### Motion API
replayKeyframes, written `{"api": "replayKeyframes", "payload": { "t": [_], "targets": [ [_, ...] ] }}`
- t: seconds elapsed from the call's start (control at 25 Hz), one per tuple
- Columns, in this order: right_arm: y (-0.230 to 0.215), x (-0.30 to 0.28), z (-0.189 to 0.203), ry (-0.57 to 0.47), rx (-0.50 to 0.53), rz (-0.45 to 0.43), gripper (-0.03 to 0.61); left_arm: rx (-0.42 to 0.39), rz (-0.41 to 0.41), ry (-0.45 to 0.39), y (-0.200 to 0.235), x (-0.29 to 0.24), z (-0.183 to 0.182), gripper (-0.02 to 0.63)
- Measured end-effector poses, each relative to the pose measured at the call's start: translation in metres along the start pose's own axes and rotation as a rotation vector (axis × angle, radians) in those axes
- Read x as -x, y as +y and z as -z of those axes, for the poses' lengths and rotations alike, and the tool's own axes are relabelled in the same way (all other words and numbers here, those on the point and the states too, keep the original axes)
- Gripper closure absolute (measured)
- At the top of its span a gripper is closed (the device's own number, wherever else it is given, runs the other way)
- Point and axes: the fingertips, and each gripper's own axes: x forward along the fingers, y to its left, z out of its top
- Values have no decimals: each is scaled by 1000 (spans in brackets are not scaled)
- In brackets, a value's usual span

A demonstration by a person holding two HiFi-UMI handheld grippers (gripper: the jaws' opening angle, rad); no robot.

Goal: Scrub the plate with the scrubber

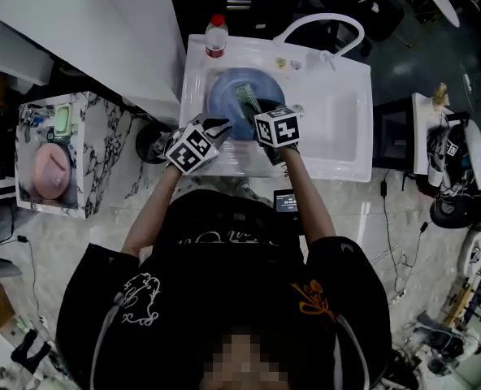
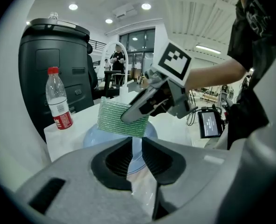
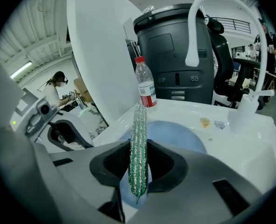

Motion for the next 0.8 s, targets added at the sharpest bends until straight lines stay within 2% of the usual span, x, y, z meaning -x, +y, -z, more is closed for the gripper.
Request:
{"api": "replayKeyframes", "payload": {
  "t": [0.16, 0.32, 0.44, 0.52, 0.6, 0.8],
  "targets": [
    [-5, -42, 3, 142, 41, -10, 488, -44, 54, 42, 4, -12, 9, 558],
    [2, -71, 7, 278, 121, -75, 488, -95, 121, 73, 1, -24, 18, 558],
    [10, -86, 9, 343, 138, -135, 488, -91, 158, 75, -1, -30, 22, 558],
    [6, -93, 10, 380, 136, -139, 488, -81, 176, 75, -1, -34, 24, 558],
    [-3, -97, 8, 400, 104, -129, 488, -66, 192, 72, 1, -38, 25, 558],
    [-27, -100, 9, 396, -66, -110, 488, 15, 239, 51, 0, -46, 27, 558]
  ]
}}
